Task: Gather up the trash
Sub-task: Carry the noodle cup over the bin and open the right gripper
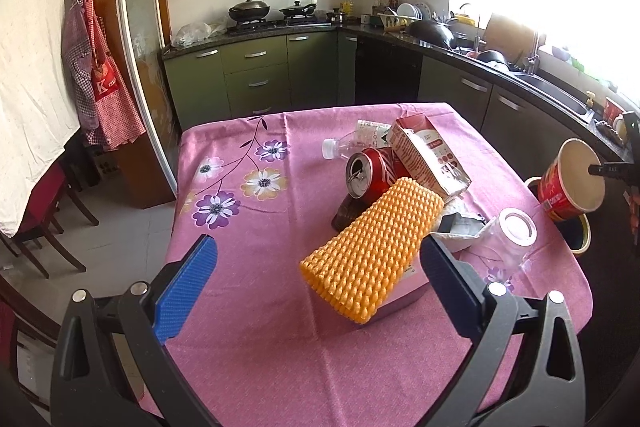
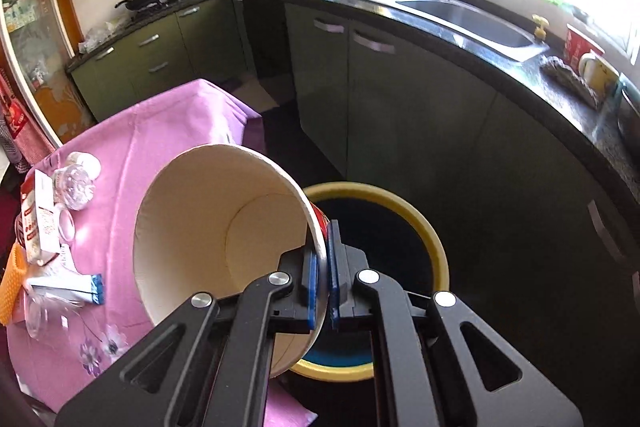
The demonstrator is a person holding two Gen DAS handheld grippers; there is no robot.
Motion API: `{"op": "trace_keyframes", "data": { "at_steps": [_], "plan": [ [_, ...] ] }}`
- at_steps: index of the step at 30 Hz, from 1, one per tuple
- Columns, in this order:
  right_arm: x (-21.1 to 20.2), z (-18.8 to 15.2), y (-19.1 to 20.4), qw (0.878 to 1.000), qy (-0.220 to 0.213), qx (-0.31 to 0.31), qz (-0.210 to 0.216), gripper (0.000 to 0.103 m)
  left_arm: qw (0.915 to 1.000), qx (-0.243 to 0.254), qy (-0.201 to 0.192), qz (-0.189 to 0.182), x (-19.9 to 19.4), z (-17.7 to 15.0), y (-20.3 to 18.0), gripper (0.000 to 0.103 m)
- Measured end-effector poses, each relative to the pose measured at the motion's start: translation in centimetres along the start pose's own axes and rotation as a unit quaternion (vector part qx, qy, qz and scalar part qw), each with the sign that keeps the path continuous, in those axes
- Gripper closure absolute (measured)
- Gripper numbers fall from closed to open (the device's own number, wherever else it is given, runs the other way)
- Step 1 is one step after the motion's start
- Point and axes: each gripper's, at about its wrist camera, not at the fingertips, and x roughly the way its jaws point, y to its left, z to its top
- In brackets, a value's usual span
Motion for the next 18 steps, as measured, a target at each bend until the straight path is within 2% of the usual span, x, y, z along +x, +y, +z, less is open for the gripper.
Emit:
{"op": "trace_keyframes", "data": {
  "at_steps": [4,8,13,14,15,17,18],
  "plan": [
    [3.5,-0.4,-3.5,0.998,0.054,0.029,-0.012,0.097,1.0,0.003,0.002,-0.006,0.4,0.2,-0.6,0.007],
    [8.0,-1.4,-5.1,0.993,0.11,0.049,-0.011,0.097,0.9999,0.01,0.006,-0.01,0.7,0.3,-1.2,0.007],
    [12.0,-2.5,-6.0,0.986,0.154,0.062,-0.016,0.095,0.9996,0.019,0.011,-0.02,1.0,0.4,-1.9,0.007],
    [12.5,-2.7,-6.2,0.985,0.159,0.066,-0.017,0.093,0.9994,0.021,0.013,-0.023,1.1,0.4,-2.1,0.007],
    [12.6,-2.9,-6.4,0.985,0.159,0.065,-0.027,0.083,0.9992,0.024,0.014,-0.027,1.2,0.4,-2.2,0.007],
    [12.4,-3.0,-7.0,0.987,0.146,0.056,-0.04,0.072,0.9988,0.032,0.015,-0.035,1.4,0.5,-2.7,0.007],
    [11.9,-3.2,-7.1,0.988,0.141,0.057,-0.034,0.072,0.9985,0.036,0.015,-0.039,1.5,0.5,-3.0,0.007]
  ]
}}
